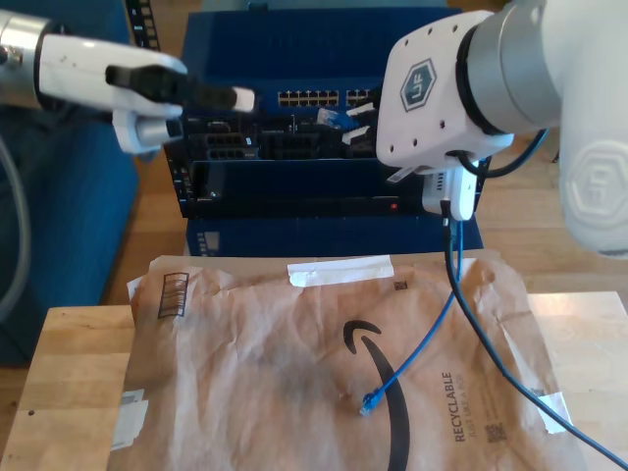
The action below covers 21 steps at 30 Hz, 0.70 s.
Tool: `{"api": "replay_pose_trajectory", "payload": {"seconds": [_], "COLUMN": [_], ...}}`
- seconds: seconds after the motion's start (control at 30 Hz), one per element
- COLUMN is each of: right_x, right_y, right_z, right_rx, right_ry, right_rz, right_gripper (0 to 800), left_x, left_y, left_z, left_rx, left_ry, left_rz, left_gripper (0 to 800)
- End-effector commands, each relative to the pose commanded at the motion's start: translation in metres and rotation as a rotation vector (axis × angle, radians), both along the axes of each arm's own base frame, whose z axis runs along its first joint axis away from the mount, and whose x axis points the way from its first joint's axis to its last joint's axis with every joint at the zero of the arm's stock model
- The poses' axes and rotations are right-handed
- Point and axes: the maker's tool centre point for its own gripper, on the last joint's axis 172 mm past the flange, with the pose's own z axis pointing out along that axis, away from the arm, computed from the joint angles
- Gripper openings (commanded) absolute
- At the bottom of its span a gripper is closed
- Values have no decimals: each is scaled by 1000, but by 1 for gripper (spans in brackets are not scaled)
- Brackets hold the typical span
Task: Grab the cable and plug it in
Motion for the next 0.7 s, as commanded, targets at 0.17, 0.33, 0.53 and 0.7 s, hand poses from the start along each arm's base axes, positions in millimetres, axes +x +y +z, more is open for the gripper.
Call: {"api": "replay_pose_trajectory", "payload": {"seconds": [0.17,0.33,0.53,0.7], "right_x": [-2,3,11,12], "right_y": [10,9,2,4], "right_z": [7,13,18,21], "right_rx": [-2,-10,-49,-96], "right_ry": [-31,-63,-107,-142], "right_rz": [23,18,-20,-62], "right_gripper": [20,20,17,11], "left_x": [-2,-9,-11,-2], "left_y": [-13,-25,-27,-26], "left_z": [3,3,4,2], "left_rx": [2,2,9,17], "left_ry": [-9,-7,10,4], "left_rz": [-31,-62,-64,-35], "left_gripper": [797,797,795,795]}}
